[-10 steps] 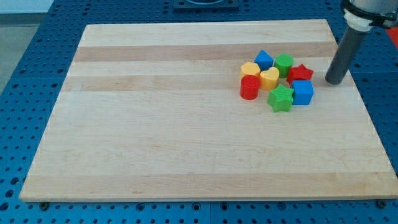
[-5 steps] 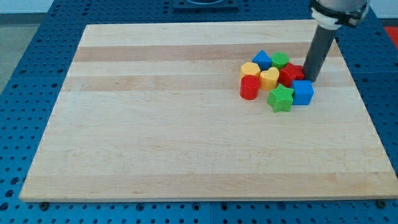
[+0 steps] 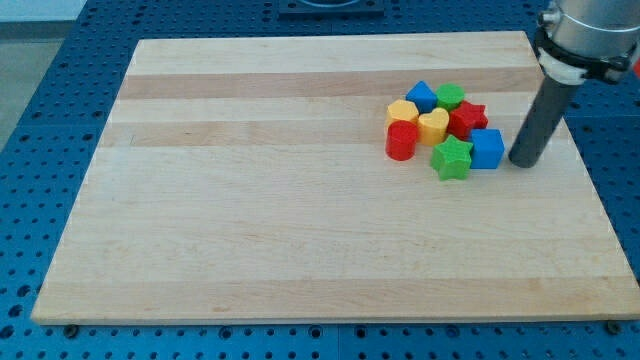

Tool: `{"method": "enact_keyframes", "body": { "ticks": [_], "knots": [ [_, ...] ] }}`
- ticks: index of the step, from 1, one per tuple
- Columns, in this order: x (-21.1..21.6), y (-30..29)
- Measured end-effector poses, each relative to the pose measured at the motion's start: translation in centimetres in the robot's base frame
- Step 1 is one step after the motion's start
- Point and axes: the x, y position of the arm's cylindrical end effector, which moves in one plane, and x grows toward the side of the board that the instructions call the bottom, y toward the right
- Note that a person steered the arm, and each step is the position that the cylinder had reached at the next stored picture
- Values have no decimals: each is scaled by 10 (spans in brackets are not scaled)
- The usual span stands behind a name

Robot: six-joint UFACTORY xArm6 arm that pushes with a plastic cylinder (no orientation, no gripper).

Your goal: Push the green star towards the bottom left of the yellow heart

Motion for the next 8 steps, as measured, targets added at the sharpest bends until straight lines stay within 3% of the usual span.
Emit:
{"method": "enact_keyframes", "body": {
  "ticks": [3,5,7,8],
  "knots": [
    [-7,-31],
    [51,-24],
    [30,-92],
    [16,-95]
  ]
}}
